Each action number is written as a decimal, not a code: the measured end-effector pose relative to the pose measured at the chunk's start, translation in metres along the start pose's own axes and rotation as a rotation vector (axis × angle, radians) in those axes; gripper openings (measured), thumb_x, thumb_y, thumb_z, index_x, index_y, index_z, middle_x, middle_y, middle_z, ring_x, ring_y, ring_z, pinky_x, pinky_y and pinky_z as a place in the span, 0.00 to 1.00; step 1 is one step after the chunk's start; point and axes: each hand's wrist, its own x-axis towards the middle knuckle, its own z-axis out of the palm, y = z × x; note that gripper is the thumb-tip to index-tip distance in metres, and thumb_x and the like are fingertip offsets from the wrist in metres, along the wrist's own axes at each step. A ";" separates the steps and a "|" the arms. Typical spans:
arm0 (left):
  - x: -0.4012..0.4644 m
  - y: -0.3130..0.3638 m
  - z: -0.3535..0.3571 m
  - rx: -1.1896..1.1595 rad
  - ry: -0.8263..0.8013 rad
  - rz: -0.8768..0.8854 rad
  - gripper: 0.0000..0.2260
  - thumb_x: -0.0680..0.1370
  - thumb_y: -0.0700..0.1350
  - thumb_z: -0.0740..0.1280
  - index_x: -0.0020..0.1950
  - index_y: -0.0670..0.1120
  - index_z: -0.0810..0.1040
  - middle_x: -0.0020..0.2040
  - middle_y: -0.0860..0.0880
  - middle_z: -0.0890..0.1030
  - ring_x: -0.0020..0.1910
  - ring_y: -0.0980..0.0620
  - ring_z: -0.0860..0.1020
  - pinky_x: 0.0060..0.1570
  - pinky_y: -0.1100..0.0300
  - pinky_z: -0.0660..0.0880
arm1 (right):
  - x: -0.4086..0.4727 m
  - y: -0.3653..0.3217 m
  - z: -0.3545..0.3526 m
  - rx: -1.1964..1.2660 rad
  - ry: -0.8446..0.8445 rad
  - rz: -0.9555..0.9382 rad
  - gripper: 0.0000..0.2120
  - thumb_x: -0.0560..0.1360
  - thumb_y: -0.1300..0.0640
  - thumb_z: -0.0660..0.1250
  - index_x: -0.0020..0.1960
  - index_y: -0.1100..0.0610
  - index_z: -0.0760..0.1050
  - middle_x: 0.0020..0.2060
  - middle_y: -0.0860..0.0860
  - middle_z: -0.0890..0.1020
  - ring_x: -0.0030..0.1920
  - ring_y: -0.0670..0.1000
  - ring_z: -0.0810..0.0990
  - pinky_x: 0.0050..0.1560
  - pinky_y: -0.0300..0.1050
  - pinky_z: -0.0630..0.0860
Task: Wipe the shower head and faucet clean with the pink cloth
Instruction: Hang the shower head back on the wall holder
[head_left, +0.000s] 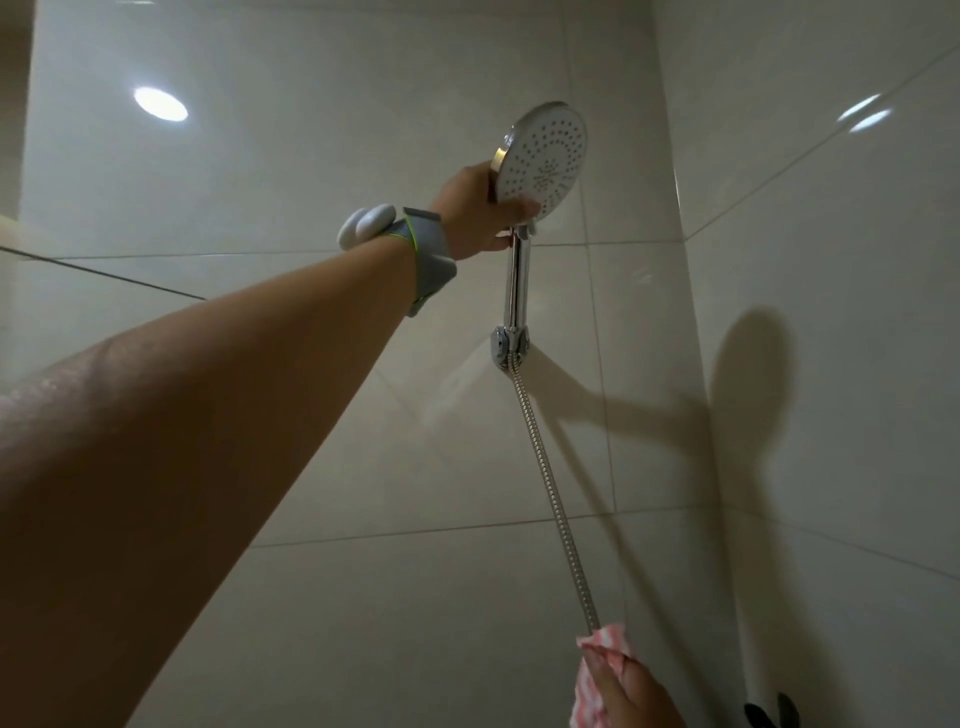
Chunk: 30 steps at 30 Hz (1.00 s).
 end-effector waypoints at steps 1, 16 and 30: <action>-0.003 -0.002 0.000 -0.008 0.005 -0.006 0.12 0.81 0.38 0.72 0.62 0.44 0.74 0.50 0.48 0.82 0.47 0.52 0.84 0.47 0.55 0.86 | 0.000 -0.001 -0.002 -0.026 -0.110 0.018 0.12 0.82 0.62 0.61 0.60 0.65 0.79 0.42 0.56 0.79 0.47 0.51 0.75 0.47 0.45 0.69; -0.145 -0.056 0.061 0.160 0.351 -0.091 0.32 0.82 0.47 0.71 0.82 0.45 0.60 0.72 0.41 0.77 0.70 0.49 0.77 0.68 0.57 0.74 | -0.031 0.038 -0.034 0.210 -0.237 0.164 0.19 0.84 0.61 0.58 0.49 0.76 0.79 0.33 0.62 0.82 0.33 0.60 0.78 0.35 0.40 0.77; -0.485 -0.157 0.210 -0.040 -0.347 -0.742 0.20 0.84 0.52 0.66 0.75 0.50 0.72 0.60 0.48 0.84 0.52 0.54 0.83 0.46 0.76 0.74 | -0.135 0.038 -0.001 0.790 -0.436 0.664 0.36 0.77 0.31 0.58 0.61 0.63 0.80 0.62 0.67 0.80 0.65 0.63 0.78 0.71 0.67 0.68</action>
